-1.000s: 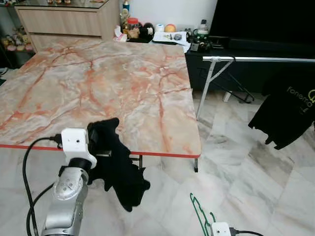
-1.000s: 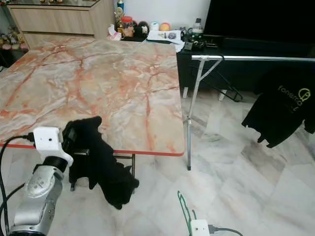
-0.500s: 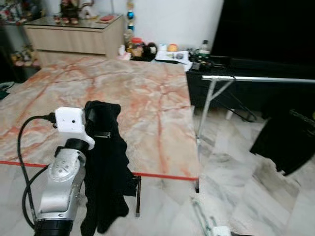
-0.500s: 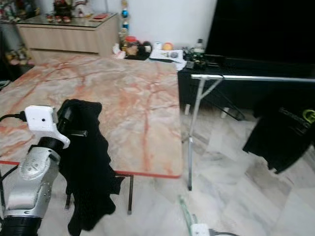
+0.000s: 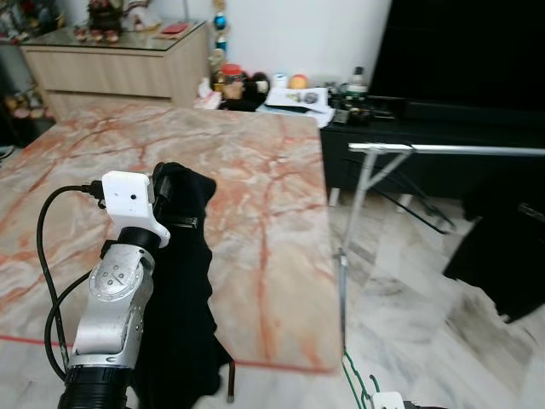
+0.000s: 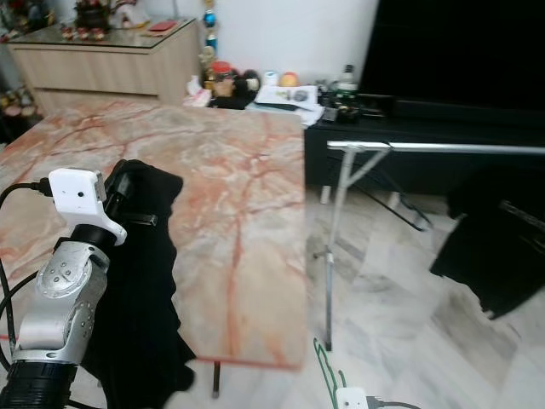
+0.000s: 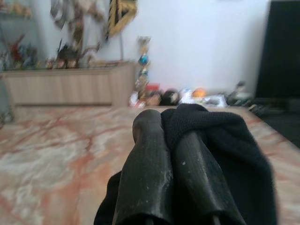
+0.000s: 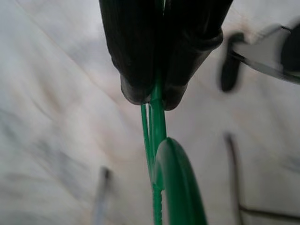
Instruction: Hang hanger
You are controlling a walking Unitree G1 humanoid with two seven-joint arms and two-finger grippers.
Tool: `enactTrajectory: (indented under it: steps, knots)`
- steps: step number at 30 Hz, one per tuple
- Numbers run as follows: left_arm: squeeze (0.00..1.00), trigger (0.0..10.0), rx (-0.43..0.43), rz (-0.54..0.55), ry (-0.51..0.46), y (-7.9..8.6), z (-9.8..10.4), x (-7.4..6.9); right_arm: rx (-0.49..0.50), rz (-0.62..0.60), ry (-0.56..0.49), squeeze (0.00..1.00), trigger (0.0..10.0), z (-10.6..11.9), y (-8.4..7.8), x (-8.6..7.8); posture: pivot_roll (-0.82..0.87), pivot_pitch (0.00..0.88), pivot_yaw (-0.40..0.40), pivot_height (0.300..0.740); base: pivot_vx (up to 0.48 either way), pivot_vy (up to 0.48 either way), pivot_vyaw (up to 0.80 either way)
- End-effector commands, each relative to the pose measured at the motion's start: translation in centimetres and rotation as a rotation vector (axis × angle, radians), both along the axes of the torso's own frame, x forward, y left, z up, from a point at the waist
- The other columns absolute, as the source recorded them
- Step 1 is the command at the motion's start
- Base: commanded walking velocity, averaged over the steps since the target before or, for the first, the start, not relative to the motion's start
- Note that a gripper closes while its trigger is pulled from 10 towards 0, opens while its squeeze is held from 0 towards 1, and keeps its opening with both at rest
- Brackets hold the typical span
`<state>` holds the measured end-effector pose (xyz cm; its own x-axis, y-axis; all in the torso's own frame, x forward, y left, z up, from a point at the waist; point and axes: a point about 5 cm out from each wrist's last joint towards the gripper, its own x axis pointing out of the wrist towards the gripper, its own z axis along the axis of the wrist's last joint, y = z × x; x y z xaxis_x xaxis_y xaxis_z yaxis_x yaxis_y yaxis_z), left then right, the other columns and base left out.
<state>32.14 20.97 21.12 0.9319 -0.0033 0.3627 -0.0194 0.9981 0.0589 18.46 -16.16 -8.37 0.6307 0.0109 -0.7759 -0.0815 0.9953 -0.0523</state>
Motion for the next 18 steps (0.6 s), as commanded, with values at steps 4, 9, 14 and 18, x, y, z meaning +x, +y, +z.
enactTrajectory:
  steps: [4,9,14,18]
  knots:
    - [0.00,10.0,0.040,-0.022,-0.107,-0.3,3.6,1.5,-0.013,-0.018,0.025,0.00,10.0,-0.3,-0.8,-0.6,0.12,0.060,-0.020,0.740,0.480,0.000,0.00]
    - [0.00,10.0,0.033,0.009,-0.078,0.6,4.4,2.6,-0.013,-0.016,0.026,0.00,10.0,-0.3,-0.9,-0.6,0.12,0.067,-0.018,0.740,0.289,0.000,0.00]
    - [0.00,10.0,0.019,-0.020,0.007,0.2,1.2,1.3,-0.012,-0.007,0.030,0.00,10.0,-0.3,-0.8,-0.7,0.12,0.081,-0.022,0.740,0.000,0.000,0.00]
    - [0.00,10.0,-0.008,-0.018,0.117,0.2,-2.7,-0.9,-0.015,0.004,0.035,0.00,10.0,-0.4,-0.7,-0.8,0.13,0.091,-0.024,0.740,0.000,0.000,0.00]
